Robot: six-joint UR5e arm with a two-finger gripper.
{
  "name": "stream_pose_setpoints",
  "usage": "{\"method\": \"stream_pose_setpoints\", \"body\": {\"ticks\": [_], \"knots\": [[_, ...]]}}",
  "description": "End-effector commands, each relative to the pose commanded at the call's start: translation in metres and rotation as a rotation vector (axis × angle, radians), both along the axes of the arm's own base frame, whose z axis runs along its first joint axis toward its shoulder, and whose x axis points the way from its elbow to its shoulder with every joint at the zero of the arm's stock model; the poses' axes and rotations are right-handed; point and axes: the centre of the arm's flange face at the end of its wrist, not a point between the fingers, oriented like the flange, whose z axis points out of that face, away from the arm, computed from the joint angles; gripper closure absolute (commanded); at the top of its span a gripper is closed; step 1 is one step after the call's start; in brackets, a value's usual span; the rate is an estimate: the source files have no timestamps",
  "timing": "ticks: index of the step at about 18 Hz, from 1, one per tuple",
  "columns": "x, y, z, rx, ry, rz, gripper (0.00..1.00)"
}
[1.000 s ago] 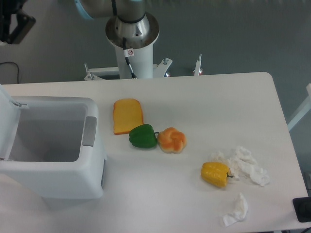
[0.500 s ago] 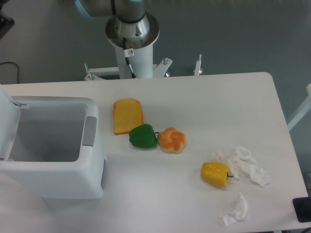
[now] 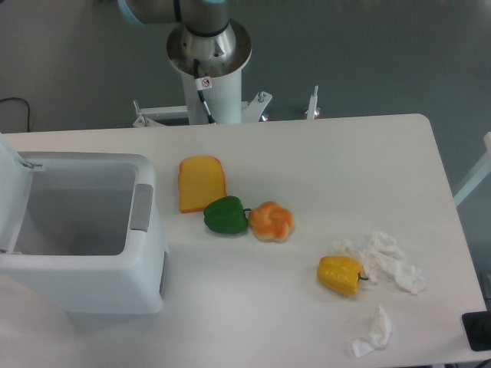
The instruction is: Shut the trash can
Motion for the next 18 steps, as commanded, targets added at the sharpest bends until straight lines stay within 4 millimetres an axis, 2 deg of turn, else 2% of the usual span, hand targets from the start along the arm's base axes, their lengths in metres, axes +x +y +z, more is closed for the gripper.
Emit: {"method": "stream_pose_setpoints", "body": {"ticks": [3, 7, 10, 18], "knots": [[0.006, 0.002, 0.001, 0.015, 0.008, -0.012, 0.00], [0.011, 0.009, -0.008, 0.001, 0.001, -0.028, 0.00], [0.014, 0.025, -0.020, 0.004, 0.004, -0.047, 0.00], [0.008, 0.040, -0.034, -0.013, -0.001, -0.050, 0.00]]}}
